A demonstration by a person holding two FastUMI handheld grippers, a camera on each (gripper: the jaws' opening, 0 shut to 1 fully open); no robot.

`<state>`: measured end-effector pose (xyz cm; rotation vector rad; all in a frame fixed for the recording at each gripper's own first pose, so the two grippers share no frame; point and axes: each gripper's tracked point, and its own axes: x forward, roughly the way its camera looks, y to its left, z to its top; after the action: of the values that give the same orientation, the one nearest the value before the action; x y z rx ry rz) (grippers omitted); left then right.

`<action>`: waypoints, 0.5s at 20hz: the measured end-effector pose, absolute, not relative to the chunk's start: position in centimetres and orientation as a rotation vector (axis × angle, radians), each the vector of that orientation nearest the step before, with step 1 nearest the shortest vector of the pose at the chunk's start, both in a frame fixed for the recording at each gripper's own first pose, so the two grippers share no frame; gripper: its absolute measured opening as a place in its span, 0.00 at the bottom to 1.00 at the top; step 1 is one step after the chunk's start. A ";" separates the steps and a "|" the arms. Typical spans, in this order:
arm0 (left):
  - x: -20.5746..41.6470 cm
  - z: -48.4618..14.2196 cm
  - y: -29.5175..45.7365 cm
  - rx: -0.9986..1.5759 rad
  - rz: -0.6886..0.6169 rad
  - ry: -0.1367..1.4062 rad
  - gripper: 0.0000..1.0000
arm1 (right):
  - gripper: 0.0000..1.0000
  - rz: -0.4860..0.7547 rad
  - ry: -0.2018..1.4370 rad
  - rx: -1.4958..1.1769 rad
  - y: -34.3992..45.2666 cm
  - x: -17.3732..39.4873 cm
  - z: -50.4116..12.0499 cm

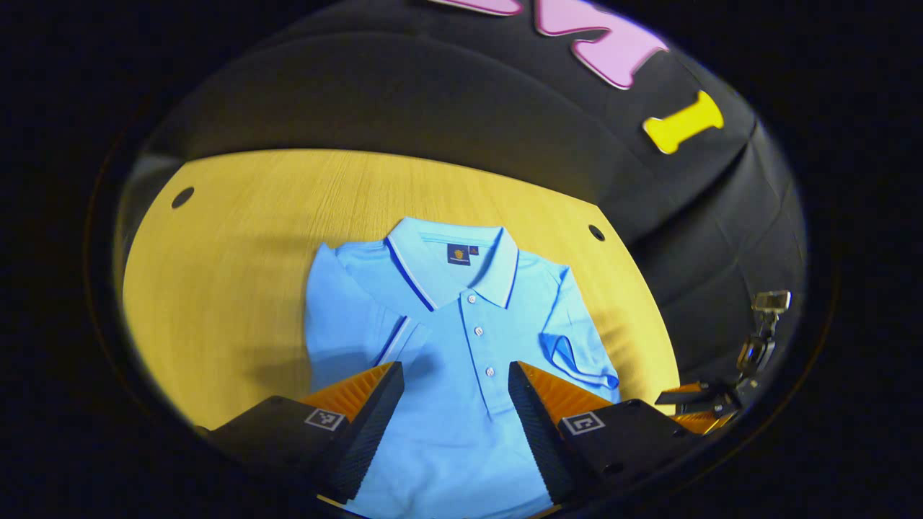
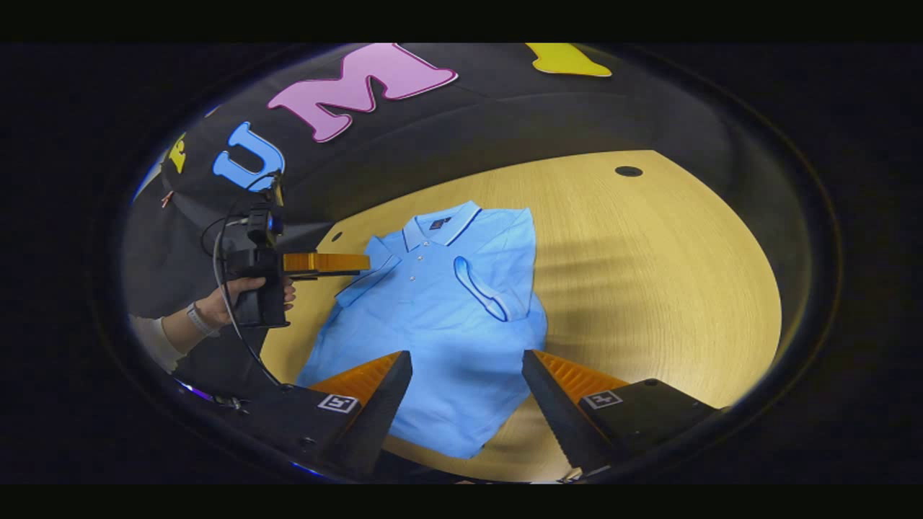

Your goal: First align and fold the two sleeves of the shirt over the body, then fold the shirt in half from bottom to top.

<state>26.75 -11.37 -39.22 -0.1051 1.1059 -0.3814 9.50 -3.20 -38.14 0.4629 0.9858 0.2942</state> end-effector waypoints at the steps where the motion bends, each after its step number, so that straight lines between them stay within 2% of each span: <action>1: 25.7 -38.4 -10.8 -0.097 -0.385 1.103 0.94 | 0.96 0.303 0.992 0.475 -3.1 9.1 -38.3; 6: 19.9 -35.1 -6.3 -0.196 -0.339 1.101 0.94 | 0.96 0.322 1.039 0.554 -2.2 5.8 -39.4; 10: 14.2 -35.3 -1.5 -0.224 -0.273 1.158 0.94 | 0.96 0.310 1.117 0.691 -1.4 2.7 -40.6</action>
<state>14.19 -1.53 -35.30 -0.2237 1.1577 -0.2730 2.65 -1.39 -40.65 0.6912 1.1172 0.3099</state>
